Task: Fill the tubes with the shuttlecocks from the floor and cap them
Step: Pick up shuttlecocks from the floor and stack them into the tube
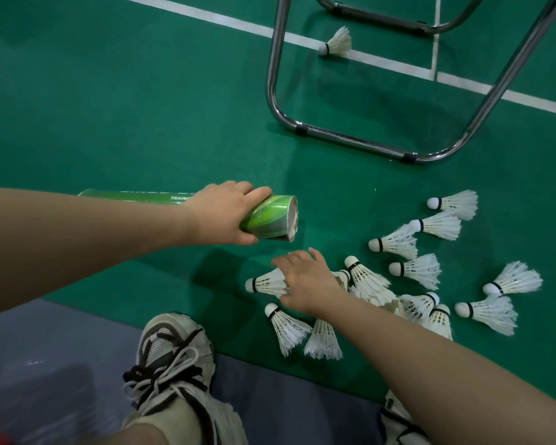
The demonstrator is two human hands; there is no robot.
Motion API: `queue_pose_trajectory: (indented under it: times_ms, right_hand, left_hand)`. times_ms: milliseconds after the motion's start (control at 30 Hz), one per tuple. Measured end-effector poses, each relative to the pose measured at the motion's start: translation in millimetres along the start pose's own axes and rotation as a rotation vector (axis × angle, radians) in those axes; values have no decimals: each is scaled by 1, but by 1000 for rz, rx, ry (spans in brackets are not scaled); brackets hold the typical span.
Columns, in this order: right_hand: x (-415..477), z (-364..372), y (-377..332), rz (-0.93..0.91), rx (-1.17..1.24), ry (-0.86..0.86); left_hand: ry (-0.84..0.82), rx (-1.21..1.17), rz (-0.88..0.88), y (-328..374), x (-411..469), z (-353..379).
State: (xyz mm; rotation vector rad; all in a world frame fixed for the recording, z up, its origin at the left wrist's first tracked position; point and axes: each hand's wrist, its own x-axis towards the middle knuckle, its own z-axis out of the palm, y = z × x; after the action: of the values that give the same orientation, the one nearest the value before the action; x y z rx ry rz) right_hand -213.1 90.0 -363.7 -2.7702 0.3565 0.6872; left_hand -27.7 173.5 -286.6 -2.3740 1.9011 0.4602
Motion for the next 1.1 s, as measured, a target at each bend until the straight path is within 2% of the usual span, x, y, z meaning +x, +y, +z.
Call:
queue_pose_trajectory:
  times_ms: [67,200,567,733,1000,1100]
  right_hand:
    - [-1,-8,4,34,159,74]
    - [-10,-32,17,120,667,213]
    - [-16,-73,52,310,1346,768]
    - [-11,-86,41,258,1365,806]
    - [-3,-92,19,152,1240,598]
    - [-7,-94,24,181,1182,692]
  left_hand:
    - [15,-8,-4,-1,1,-1]
    - [41,-31,-30,-4,5,-5]
    - [108,-130,-128,-14,11,-22]
    - [105,-128,-118,-9,12,-22]
    - [111,-141,-95,2,16,-25]
    - [124,-141,-101,1,16,-26]
